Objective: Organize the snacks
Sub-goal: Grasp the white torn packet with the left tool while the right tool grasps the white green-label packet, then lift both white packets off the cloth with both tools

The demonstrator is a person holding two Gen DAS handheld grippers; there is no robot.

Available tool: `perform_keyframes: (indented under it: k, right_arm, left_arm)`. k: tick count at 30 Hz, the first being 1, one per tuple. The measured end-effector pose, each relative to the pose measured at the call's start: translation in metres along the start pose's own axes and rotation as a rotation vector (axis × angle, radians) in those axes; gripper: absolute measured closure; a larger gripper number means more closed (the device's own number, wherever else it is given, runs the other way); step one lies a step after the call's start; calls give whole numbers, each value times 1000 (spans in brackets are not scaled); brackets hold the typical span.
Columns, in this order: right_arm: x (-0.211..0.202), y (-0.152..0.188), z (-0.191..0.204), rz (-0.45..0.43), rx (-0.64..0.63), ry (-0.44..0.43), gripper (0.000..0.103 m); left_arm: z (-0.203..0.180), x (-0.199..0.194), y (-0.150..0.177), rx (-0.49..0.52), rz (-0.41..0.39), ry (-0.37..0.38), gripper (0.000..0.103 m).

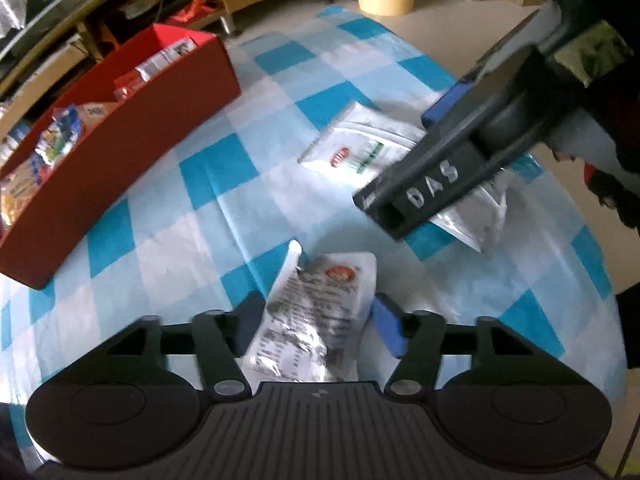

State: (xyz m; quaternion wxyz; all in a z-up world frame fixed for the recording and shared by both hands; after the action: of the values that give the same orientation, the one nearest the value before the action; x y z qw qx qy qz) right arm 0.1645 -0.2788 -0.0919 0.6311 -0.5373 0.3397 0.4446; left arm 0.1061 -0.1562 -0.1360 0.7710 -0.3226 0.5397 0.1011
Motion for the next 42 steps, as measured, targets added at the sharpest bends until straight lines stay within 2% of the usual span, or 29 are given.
perform_keyframes:
  k: [2, 3, 4, 5, 7, 8, 10, 12, 14, 15, 22, 26, 42]
  right_arm:
    - [2, 1, 1, 5, -15, -4, 7]
    - [4, 1, 2, 8, -27, -7, 0]
    - [7, 2, 4, 11, -49, -16, 0]
    - [9, 4, 6, 3, -75, -7, 0]
    - [9, 7, 9, -14, -114, 17, 0]
    - [8, 7, 8, -19, -107, 16, 3]
    - [3, 6, 5, -28, -97, 23, 17]
    - [-4, 3, 0, -42, -82, 44, 41]
    - [-8, 2, -4, -52, -61, 49, 50]
    - [-9, 2, -4, -51, -52, 45, 51]
    - [-10, 4, 9, -55, -69, 32, 55]
    - [-14, -1, 11, -76, -57, 25, 56]
    - [-35, -34, 7, -179, 15, -20, 56]
  left_arm:
    - [2, 1, -1, -2, 2, -8, 24]
    - [3, 1, 1, -4, 5, -13, 21]
    - [5, 2, 1, -4, 8, -13, 20]
    - [5, 0, 2, -9, 9, -7, 22]
    - [3, -3, 3, -26, 9, 33, 35]
    - [2, -5, 3, -33, 9, 57, 41]
    - [-2, -7, 3, -5, 6, 35, 42]
    - [-7, -10, 4, 22, 3, 16, 46]
    - [-11, -12, 6, 49, 3, 0, 48]
    - [-12, -13, 6, 53, 1, -4, 52]
    - [-10, -16, 6, 39, 13, -9, 53]
    - [-4, -21, 6, 25, 3, -16, 57]
    - [21, -28, 1, -58, -11, -37, 57]
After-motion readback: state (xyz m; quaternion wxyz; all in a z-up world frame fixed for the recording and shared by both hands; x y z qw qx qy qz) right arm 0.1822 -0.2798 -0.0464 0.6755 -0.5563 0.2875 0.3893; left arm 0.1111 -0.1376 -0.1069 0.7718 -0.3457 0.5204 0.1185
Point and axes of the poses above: each gripper's, at about its wrist camera, not at the fingertips, and x roughly the way its jaws point, z to its left, y to its underside, the point moved 7 cm from there along x, roughly the way its jaws point, and after that the axes turned 7 degrees about x, right-handed, at the moved point
